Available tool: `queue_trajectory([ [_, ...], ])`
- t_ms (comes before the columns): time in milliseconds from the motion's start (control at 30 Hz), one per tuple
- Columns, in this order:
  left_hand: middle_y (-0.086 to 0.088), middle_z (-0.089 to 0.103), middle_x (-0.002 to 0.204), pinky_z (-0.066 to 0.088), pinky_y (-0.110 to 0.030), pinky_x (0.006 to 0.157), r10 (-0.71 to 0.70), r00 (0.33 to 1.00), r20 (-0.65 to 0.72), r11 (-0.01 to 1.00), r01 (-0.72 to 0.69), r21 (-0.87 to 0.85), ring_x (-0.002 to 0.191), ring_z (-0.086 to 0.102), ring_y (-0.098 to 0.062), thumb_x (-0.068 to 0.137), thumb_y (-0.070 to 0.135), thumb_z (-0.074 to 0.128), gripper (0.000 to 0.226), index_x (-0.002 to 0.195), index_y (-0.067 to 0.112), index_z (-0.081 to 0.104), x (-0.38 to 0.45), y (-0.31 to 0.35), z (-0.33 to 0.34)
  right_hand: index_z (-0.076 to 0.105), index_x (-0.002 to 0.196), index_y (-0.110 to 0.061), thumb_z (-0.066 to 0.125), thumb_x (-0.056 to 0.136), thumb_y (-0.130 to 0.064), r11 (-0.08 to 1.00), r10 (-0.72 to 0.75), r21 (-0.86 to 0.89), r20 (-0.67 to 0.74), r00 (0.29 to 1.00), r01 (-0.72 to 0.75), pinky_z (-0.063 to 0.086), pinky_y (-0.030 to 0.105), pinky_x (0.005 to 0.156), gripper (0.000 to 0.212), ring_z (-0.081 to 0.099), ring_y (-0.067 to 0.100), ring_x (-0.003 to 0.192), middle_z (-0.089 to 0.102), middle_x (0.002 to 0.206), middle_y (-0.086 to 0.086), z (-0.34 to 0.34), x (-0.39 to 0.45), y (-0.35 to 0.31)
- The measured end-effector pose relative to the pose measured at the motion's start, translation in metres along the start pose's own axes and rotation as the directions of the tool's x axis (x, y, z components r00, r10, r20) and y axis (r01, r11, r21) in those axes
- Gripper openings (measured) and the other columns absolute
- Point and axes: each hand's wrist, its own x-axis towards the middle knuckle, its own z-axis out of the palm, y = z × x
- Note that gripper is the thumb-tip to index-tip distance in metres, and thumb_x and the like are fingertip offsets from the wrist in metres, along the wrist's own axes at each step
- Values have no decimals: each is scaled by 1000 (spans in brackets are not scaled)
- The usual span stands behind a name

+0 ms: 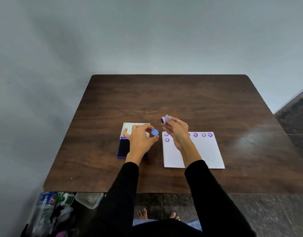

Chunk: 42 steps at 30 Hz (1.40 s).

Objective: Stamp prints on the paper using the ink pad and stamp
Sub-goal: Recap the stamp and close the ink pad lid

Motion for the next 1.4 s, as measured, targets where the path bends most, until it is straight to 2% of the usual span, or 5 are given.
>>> queue_trajectory([
  [467, 16, 70, 92, 21, -34, 94, -56, 991, -121, 966, 23, -257, 91, 41, 24, 78, 38, 72, 14, 92, 35, 71, 1, -16, -11, 62, 106, 1, 58, 90, -6, 991, 98, -109, 168, 981, -81, 59, 27, 72, 17, 65, 25, 88, 65, 102, 19, 25, -3, 21],
  [667, 13, 71, 102, 16, -24, 87, -108, 991, -75, 944, 78, -321, 114, 51, -12, 80, 40, 72, 23, 101, 31, 73, 0, -17, -15, 60, 113, 4, 58, 89, 0, 990, 88, -125, 192, 977, -64, 60, 22, 67, 24, 66, 21, 82, 66, 98, 17, 24, -1, 21],
  [933, 14, 72, 99, 13, -23, 68, -85, 993, -82, 941, 52, -335, 110, 45, -5, 77, 38, 75, 23, 99, 31, 75, 5, -16, -18, 66, 92, -1, 60, 88, -1, 984, 176, -54, 210, 962, -168, 61, 23, 62, 7, 73, 14, 67, 72, 83, 9, 23, -1, 17],
  [1133, 22, 64, 80, 12, -25, 70, -82, 996, -45, 951, 64, -302, 105, 45, -4, 78, 39, 75, 18, 94, 32, 75, 8, -21, -18, 65, 96, 1, 62, 86, -1, 970, 239, -78, 192, 952, -228, 61, 25, 65, 10, 73, 16, 70, 72, 83, 10, 22, -1, 15],
  [1400, 11, 72, 102, 19, -26, 87, -125, 992, 2, 957, 122, -264, 116, 42, -15, 79, 37, 74, 20, 98, 33, 74, 10, -25, -11, 65, 95, 1, 66, 83, 0, 958, 182, -252, 176, 967, -134, 60, 24, 65, 12, 70, 18, 78, 70, 88, 13, 24, 2, 13],
])
